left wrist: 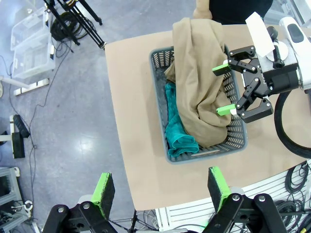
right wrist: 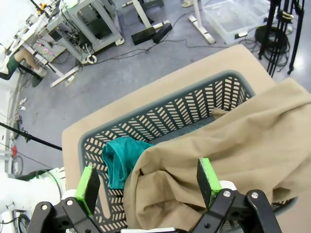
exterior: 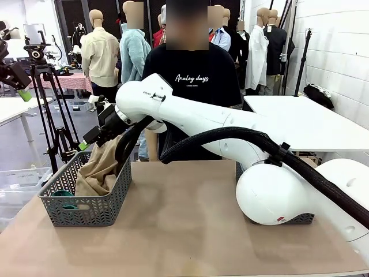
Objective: Sort the tops and bottoms.
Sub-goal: Sort the clothes according to human instructions.
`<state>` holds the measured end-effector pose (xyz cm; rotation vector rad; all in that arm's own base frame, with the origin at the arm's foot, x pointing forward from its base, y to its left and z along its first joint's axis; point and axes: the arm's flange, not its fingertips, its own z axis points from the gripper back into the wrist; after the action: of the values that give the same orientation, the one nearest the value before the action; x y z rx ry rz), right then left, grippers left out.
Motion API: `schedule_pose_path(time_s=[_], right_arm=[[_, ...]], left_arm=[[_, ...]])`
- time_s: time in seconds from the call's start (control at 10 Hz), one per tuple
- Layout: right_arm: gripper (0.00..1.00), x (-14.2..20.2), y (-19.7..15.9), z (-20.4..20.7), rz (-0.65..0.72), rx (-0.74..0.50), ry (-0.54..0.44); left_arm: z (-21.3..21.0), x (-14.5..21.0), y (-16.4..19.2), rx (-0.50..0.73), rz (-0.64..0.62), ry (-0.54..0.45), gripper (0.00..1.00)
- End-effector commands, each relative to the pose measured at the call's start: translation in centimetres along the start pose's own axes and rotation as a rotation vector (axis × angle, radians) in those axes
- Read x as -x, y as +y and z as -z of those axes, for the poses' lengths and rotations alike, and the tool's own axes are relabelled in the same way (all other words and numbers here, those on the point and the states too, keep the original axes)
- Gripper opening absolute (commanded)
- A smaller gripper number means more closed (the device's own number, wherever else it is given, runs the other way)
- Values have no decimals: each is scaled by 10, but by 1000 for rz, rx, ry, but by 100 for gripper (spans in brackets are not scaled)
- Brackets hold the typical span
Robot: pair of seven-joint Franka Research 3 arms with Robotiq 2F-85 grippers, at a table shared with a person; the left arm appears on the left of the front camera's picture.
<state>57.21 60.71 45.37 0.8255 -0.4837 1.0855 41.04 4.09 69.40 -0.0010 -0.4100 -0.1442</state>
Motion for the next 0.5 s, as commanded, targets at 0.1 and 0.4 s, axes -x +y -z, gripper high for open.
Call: schedule_pose_path(time_s=[0.1, 0.4], right_arm=[[100, 1, 0, 1, -17, -6, 3], [100, 4, 40, -29, -66, 143, 39]], left_arm=[[-1, 1, 2, -1, 3, -5, 100], [-1, 1, 2, -1, 3, -5, 100]])
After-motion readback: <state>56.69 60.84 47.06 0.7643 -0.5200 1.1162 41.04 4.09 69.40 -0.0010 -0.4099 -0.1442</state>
